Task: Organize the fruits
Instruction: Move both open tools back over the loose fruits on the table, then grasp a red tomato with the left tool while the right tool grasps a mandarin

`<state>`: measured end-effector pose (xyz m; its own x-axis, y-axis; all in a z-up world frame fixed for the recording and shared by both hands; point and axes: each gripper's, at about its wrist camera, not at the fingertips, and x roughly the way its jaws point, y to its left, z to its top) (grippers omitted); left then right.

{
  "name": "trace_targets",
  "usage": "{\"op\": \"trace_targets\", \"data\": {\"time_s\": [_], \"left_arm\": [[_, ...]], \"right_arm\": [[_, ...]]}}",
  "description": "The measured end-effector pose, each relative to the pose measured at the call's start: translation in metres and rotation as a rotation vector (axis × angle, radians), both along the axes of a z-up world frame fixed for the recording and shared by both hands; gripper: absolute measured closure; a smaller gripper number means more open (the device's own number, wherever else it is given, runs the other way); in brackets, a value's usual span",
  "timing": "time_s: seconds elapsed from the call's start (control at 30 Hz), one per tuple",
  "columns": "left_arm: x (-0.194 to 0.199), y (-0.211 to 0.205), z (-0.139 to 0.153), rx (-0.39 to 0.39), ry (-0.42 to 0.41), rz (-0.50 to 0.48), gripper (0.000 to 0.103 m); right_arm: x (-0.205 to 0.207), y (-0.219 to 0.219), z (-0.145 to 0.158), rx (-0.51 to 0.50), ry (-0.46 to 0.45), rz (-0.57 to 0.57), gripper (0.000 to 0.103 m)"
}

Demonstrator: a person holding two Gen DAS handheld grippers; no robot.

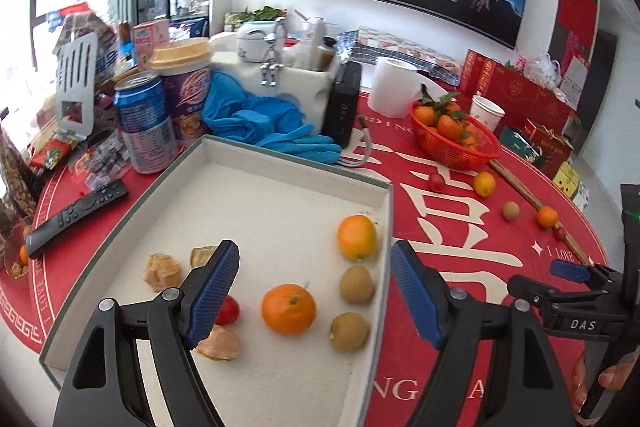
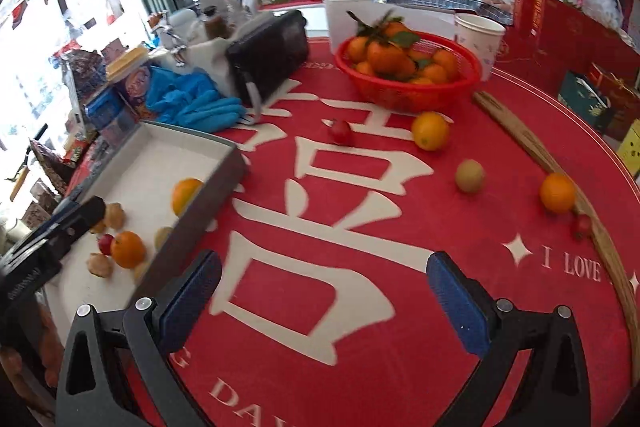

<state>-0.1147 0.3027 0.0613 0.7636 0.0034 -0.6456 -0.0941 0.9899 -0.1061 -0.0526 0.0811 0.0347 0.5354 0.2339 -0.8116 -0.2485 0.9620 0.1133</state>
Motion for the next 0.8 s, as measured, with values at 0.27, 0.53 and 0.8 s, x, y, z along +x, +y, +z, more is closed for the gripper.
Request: {"op": "trace_targets", "data": {"time_s": [0.27, 0.53, 0.8], "left_arm": [[0.068, -0.098, 0.008, 0.06, 0.136, -0.207, 0.022], [0.164, -0.133, -0.03, 0.142, 0.245, -0.136, 0.028], [0.199, -0.137, -0.053, 0.124, 0.259, -0.088, 0.043]], "right_arm": [[-0.006, -0.089, -0.024, -0.024, 0.063, -0.152, 0.0], [-0.014, -0.105, -0.026, -0.102, 0.082, -0.144, 0.0], [-0.021, -0.104, -0.03, -0.133, 0.065, -0.121, 0.0]]}}
